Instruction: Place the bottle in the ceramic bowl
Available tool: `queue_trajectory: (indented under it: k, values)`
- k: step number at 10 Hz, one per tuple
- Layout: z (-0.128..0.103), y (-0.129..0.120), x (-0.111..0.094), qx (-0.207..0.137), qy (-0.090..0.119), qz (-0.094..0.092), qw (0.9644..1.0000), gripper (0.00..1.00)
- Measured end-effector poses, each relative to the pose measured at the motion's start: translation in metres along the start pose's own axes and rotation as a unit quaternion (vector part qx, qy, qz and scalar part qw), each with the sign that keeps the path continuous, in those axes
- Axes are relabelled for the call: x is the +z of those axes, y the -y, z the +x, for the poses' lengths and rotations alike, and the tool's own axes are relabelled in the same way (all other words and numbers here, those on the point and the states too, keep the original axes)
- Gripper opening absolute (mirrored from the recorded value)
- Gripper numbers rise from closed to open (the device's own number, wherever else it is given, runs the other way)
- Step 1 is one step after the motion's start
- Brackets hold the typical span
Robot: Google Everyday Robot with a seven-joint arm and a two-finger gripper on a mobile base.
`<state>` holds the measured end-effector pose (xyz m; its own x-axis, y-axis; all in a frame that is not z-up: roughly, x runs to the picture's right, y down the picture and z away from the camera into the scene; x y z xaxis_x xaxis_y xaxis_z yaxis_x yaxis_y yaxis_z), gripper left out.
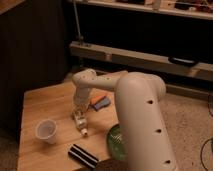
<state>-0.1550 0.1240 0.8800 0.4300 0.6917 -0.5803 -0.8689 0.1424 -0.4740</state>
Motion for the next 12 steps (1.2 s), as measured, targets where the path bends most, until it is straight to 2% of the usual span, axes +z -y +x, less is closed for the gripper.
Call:
queue_trajectory:
  k: [2, 4, 7, 9, 12]
  values:
    - [0.017, -0.004, -0.030, -0.013, 0.012, 0.005, 0.9998, 0.02]
    - [0.050, 0.004, -0.071, -0.029, 0.030, 0.012, 0.9991, 0.02]
    - [0.085, 0.003, -0.117, -0.061, 0.046, 0.022, 0.9968, 0.02]
    - [0.099, 0.008, -0.127, -0.069, 0.049, 0.023, 0.9962, 0.02]
    - [0.137, 0.031, -0.139, -0.073, 0.059, 0.018, 0.9955, 0.02]
